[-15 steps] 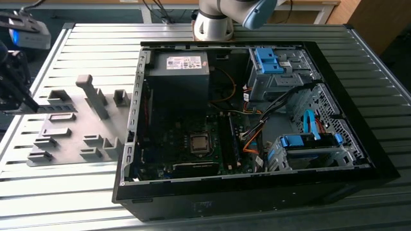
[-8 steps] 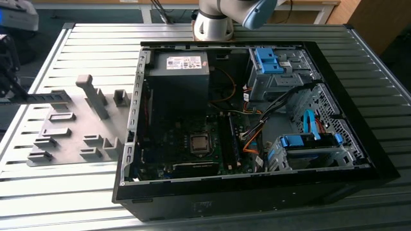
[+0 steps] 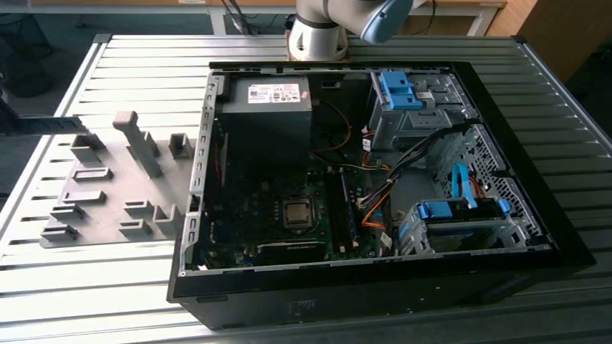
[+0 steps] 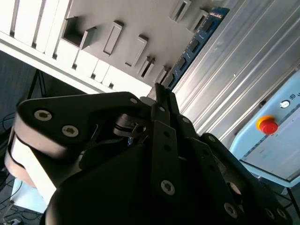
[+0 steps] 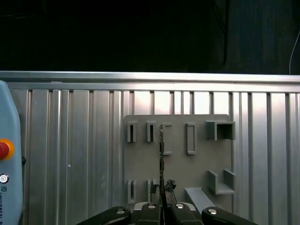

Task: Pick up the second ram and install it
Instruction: 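Pick up the second ram and move it above second insertion slot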

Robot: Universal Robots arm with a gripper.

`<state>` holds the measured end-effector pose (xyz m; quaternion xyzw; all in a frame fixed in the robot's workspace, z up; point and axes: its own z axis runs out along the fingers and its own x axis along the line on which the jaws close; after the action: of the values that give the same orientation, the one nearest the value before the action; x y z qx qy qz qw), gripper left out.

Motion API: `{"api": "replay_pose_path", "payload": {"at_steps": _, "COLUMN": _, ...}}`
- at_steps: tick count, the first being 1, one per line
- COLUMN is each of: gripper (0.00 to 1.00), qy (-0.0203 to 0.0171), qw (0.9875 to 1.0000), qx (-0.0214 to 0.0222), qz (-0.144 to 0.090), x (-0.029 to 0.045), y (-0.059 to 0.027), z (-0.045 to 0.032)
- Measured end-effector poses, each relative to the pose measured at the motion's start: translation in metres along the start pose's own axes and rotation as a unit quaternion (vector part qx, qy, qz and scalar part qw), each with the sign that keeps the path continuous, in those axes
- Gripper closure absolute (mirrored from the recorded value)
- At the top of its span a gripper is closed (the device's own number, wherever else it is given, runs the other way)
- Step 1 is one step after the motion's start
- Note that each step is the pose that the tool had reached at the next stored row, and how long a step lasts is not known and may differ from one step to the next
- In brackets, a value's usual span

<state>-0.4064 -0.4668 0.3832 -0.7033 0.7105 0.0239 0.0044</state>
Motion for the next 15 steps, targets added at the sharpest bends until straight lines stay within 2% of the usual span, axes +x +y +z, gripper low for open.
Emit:
{"api": "replay_pose_path", "payload": {"at_steps": 5, "gripper": 0.86, "qy": 0.0, "qw": 1.0, "qx": 0.0, "qz": 0.0, "x": -0.0009, "y": 0.0006, "z": -0.0224}}
{"api": "replay_pose_path", "payload": {"at_steps": 8, "gripper": 0.86, "qy": -0.0001, "qw": 1.0, "qx": 0.0001, "qz": 0.0, "x": -0.0013, "y": 0.0009, "z": -0.0323}}
{"api": "replay_pose_path", "payload": {"at_steps": 10, "gripper": 0.86, "qy": -0.0001, "qw": 1.0, "qx": 0.0001, "qz": 0.0, "x": -0.0014, "y": 0.001, "z": -0.0359}}
{"api": "replay_pose_path", "payload": {"at_steps": 15, "gripper": 0.86, "qy": -0.0001, "qw": 1.0, "qx": 0.0001, "qz": 0.0, "x": -0.0015, "y": 0.001, "z": -0.0364}}
